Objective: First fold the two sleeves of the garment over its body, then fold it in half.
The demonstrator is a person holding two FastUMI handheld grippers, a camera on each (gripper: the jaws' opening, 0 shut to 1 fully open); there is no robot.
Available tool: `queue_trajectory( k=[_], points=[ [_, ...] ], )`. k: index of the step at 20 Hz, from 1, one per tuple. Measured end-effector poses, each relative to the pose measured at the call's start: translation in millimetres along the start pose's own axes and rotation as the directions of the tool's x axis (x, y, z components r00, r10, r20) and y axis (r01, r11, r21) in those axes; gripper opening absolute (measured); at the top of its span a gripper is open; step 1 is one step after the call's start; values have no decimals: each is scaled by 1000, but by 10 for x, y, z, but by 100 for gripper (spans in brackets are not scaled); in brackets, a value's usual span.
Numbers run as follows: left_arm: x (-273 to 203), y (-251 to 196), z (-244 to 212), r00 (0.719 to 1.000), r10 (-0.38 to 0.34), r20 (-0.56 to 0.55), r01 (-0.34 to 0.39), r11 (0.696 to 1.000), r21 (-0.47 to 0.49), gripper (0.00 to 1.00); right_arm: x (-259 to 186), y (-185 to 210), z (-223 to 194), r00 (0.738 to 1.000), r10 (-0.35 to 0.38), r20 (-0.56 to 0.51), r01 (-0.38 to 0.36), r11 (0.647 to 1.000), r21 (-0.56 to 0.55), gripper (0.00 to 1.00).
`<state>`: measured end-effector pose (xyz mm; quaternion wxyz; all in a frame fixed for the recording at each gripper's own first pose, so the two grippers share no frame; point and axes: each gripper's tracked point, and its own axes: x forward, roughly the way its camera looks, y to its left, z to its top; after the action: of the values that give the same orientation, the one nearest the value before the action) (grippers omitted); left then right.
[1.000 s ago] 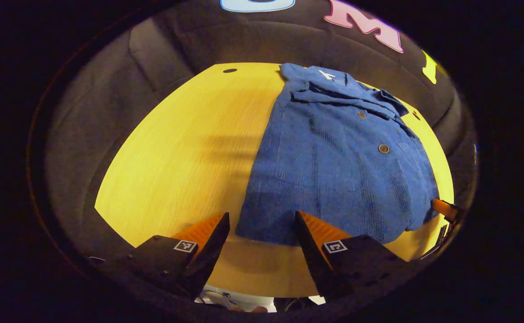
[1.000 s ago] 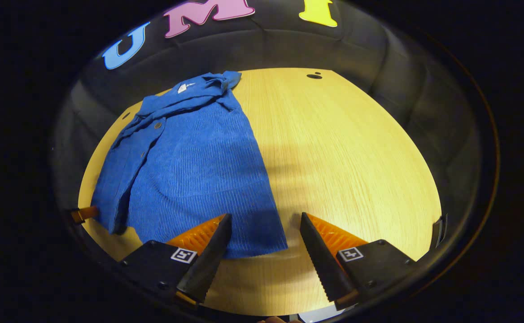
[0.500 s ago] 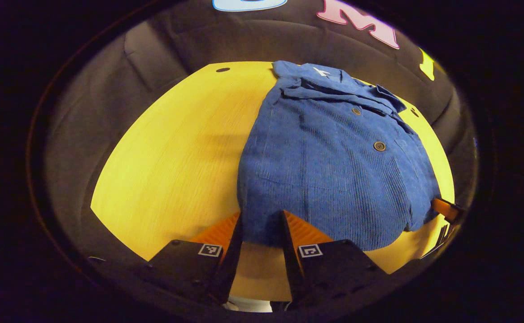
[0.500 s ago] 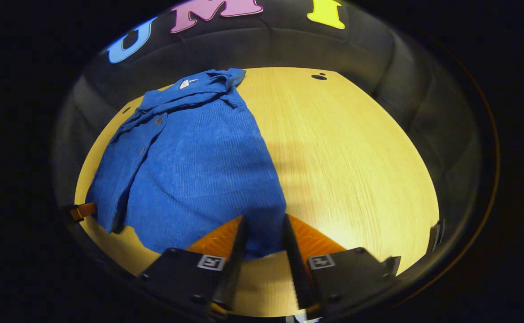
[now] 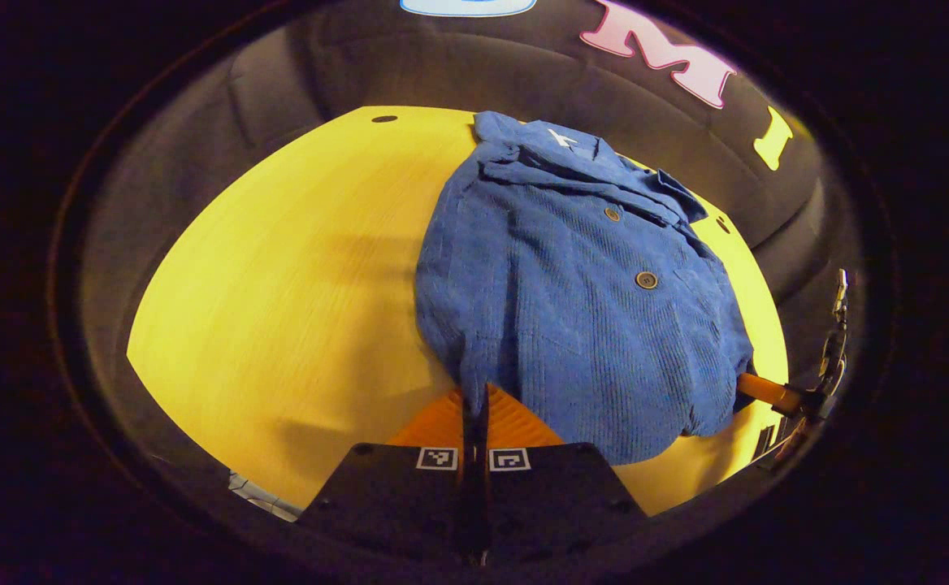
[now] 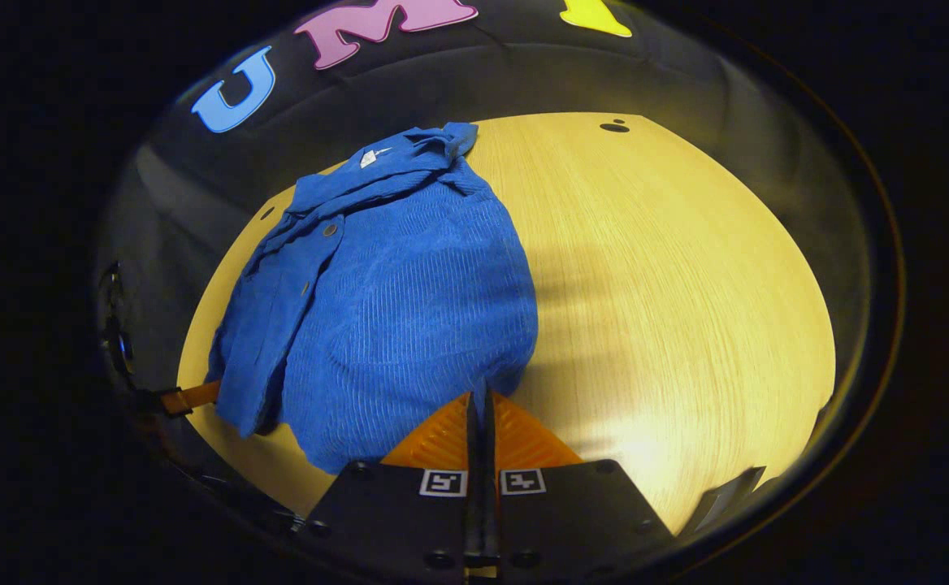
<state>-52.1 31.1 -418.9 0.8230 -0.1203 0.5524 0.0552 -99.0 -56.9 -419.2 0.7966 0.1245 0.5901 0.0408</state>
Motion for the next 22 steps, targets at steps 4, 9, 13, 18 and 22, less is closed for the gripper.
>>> queue_trajectory(
  k=[4,9,13,18,22],
  points=[
    [-132,-151,362,998,-24,58,23,1000,21,0,-116,148,412,997,30,69,-29,999,-16,1],
    [-375,-319,1334,974,-70,215,54,995,81,0,-257,385,1333,971,91,222,-93,996,-2,0],
    [-451,-382,1920,947,-49,318,6,991,136,0,-295,580,1951,948,144,284,-123,988,-89,1],
    [-329,-617,2793,892,-79,445,19,990,137,0,-166,837,2863,889,208,407,-155,975,-158,0],
    [-175,-634,3641,816,-58,575,-40,987,156,0,12,944,3675,815,215,538,-174,976,-128,1]
  ],
)
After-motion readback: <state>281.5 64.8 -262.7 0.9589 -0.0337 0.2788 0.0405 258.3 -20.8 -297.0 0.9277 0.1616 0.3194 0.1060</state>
